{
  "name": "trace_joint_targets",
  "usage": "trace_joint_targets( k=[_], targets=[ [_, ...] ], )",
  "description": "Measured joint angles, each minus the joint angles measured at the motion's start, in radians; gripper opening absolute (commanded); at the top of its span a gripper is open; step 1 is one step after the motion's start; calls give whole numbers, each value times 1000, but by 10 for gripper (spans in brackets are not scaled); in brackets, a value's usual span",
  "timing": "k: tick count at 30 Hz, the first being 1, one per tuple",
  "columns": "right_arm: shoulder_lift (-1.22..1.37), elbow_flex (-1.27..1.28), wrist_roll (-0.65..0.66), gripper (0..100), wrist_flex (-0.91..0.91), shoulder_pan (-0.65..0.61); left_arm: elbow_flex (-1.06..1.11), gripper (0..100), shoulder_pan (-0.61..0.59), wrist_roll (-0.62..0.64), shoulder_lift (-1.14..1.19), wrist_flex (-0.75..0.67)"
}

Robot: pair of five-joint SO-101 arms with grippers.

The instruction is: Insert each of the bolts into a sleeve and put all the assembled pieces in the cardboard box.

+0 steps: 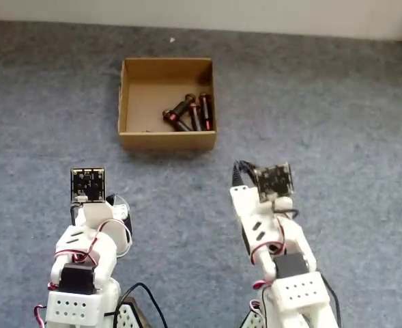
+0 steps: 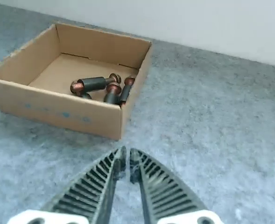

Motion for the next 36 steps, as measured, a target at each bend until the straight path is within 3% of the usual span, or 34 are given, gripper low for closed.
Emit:
trace_joint_targets(
  k=[8,15,29,36],
  targets=[
    [-417,37,0,4,324,11,0,7,0,0,0,0],
    [-413,37,0,4,468,14,0,7,0,0,0,-5],
    [-413,37,0,5,1002,9,2,7,0,0,0,-5],
    [-425,37,0,5,1036,41,2,7,0,0,0,-2]
  ],
)
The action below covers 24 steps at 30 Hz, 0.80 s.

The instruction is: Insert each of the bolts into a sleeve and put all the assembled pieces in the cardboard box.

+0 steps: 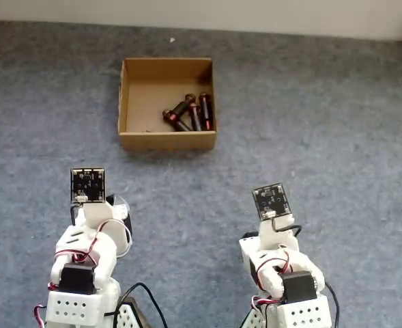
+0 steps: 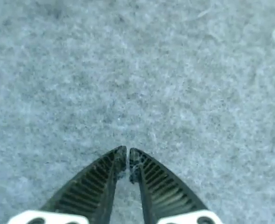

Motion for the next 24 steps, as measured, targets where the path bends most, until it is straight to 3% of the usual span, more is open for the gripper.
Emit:
trace_joint_targets(
  k=[10,24],
  targets=[
    [0,0,0,5,0,3,0,7,0,0,-2,285],
    [0,0,0,5,0,3,0,7,0,0,-2,305]
  ],
)
